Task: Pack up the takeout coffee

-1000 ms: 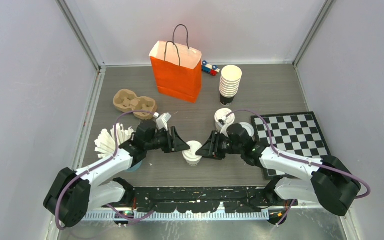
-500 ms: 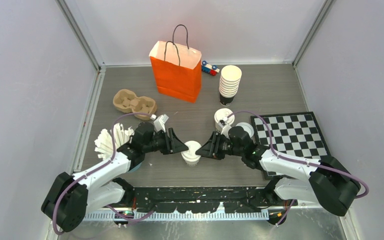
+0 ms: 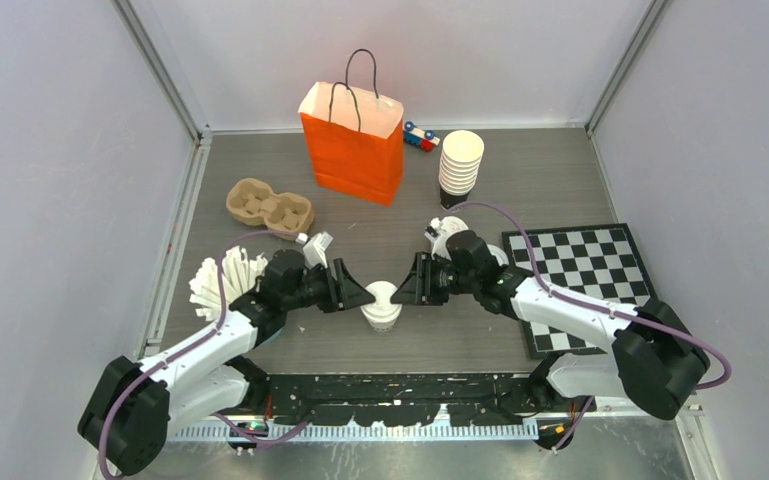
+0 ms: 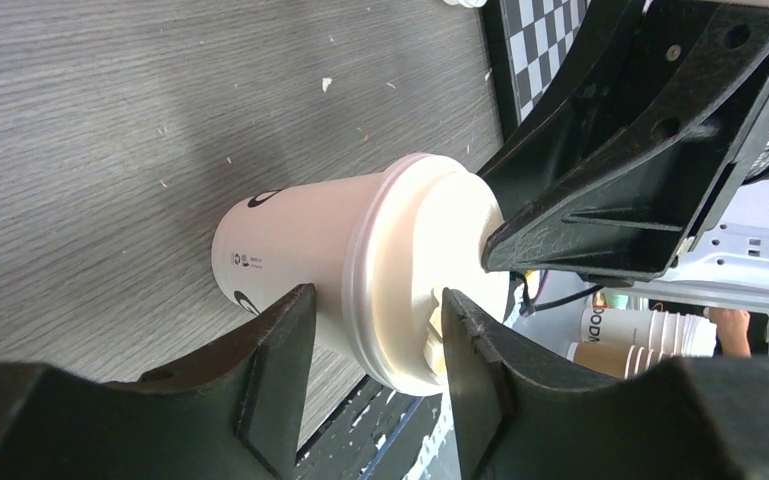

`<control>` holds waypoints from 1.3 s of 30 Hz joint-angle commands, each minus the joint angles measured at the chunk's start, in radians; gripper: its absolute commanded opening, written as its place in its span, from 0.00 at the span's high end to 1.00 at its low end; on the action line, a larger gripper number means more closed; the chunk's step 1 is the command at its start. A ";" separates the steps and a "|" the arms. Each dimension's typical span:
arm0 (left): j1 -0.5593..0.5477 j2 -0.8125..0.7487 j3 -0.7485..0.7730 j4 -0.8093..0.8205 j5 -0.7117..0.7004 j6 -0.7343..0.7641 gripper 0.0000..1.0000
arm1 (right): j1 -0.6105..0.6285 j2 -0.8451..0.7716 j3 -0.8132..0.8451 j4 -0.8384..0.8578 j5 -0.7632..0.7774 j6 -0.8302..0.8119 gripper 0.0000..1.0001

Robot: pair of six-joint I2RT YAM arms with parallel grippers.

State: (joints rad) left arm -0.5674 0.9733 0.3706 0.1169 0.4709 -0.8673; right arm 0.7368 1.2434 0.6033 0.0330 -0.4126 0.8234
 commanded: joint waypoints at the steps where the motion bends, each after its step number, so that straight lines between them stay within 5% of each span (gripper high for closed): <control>1: -0.005 0.018 0.033 -0.020 0.029 0.031 0.48 | -0.009 0.055 0.046 -0.172 -0.003 -0.123 0.58; 12: -0.005 0.104 0.102 -0.043 0.002 0.095 0.45 | -0.012 0.103 0.089 -0.203 -0.027 -0.135 0.56; 21: -0.007 0.096 0.056 -0.022 -0.013 0.075 0.50 | -0.001 -0.089 0.028 -0.171 0.012 0.106 0.27; 39: -0.029 0.089 0.044 0.000 -0.031 0.056 0.50 | 0.142 -0.071 -0.011 -0.001 0.167 0.286 0.31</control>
State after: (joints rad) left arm -0.5884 1.0691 0.4351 0.1162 0.4629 -0.8120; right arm 0.8646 1.1625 0.5968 -0.0597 -0.3077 1.0573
